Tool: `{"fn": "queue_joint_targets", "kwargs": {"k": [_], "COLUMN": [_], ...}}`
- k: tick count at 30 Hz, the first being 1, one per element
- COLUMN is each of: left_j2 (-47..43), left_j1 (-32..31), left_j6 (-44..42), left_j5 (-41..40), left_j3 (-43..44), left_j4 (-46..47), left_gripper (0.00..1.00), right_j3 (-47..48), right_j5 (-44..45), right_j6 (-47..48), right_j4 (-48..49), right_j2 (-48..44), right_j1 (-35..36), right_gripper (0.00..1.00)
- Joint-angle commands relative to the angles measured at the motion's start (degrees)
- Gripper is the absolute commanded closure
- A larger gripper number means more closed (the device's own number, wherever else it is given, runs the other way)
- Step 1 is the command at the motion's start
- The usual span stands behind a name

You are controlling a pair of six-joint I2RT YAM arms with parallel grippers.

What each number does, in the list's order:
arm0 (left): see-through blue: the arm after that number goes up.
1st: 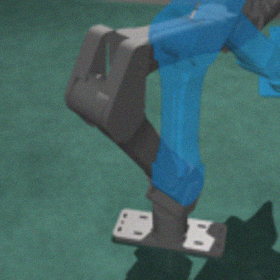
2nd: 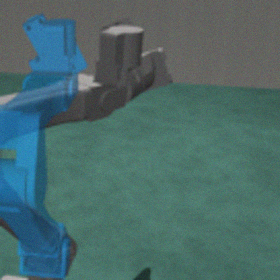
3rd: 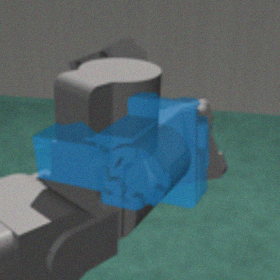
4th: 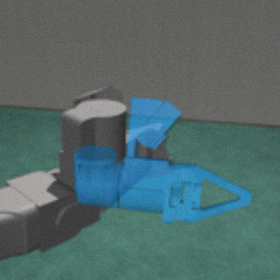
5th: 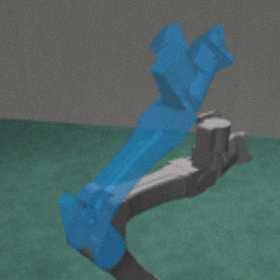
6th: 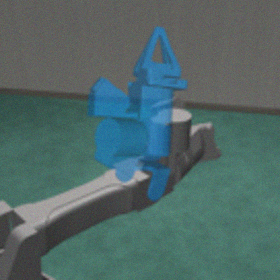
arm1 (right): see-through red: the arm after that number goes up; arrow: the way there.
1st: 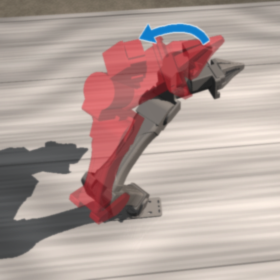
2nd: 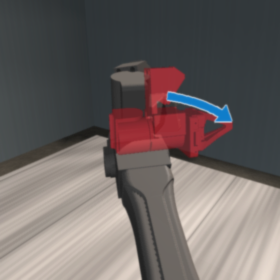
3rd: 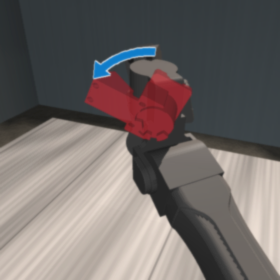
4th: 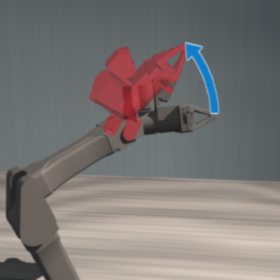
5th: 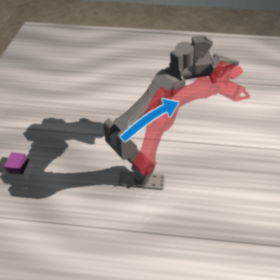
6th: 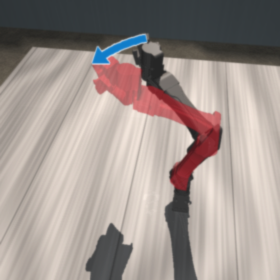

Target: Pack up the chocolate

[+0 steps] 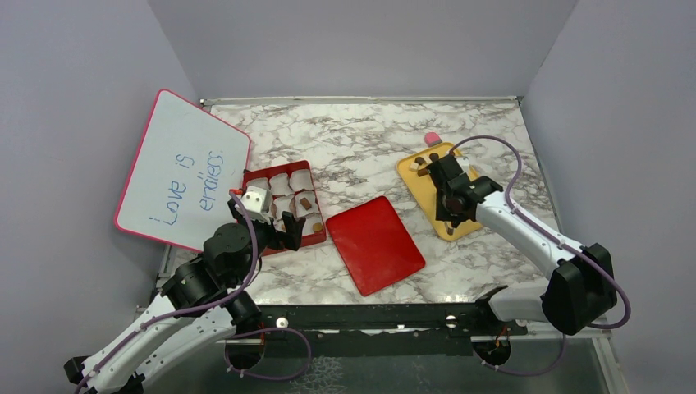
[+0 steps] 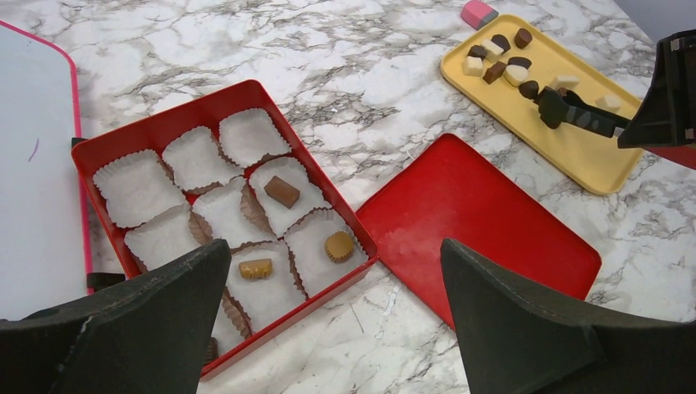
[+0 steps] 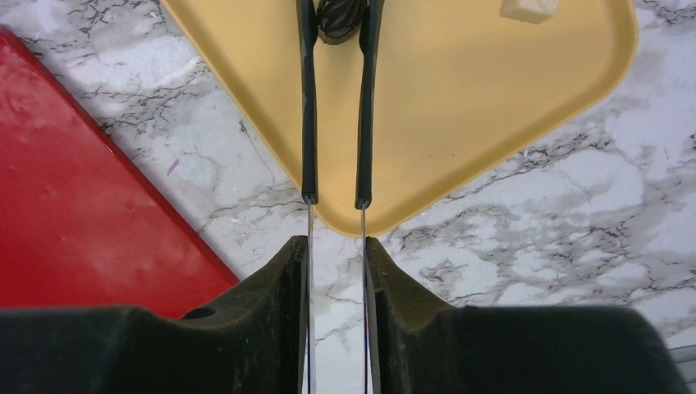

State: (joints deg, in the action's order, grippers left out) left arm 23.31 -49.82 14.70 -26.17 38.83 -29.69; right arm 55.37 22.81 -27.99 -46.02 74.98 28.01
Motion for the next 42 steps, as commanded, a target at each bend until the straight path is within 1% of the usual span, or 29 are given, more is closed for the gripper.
{"fn": "queue_joint_targets", "kwargs": {"k": [1, 13, 25, 31, 37, 42], "left_j2": [0.0, -0.5, 0.0, 0.0, 0.1, 0.4], "left_j1": [0.3, 0.3, 0.3, 0.3, 0.3, 0.3], "left_j6": [-0.8, -0.6, -0.5, -0.5, -0.5, -0.5], "left_j5": [-0.8, -1.5, -1.6, -1.7, -1.7, -1.9], "left_j3": [-0.3, -0.4, -0.4, -0.3, -0.3, -0.3], "left_j4": [1.0, 1.0, 0.9, 0.9, 1.0, 1.0], "left_gripper": [0.01, 0.01, 0.01, 0.01, 0.01, 0.01], "right_j3": [0.5, 3.5, 4.4, 5.1, 5.5, 5.5], "right_j5": [-1.4, -0.4, -0.8, -1.1, -2.8, -6.9], "right_j6": [1.5, 2.9, 2.8, 3.3, 3.8, 5.8], "right_j4": [0.8, -2.2, -3.4, -3.9, -4.0, -2.1], "right_j2": [0.0, -1.3, -2.0, -3.8, -4.8, -5.8], "right_j1": [-0.4, -0.4, -0.4, -0.4, -0.4, -0.4], "right_gripper": [0.70, 0.72, 0.73, 0.73, 0.73, 0.73]}}
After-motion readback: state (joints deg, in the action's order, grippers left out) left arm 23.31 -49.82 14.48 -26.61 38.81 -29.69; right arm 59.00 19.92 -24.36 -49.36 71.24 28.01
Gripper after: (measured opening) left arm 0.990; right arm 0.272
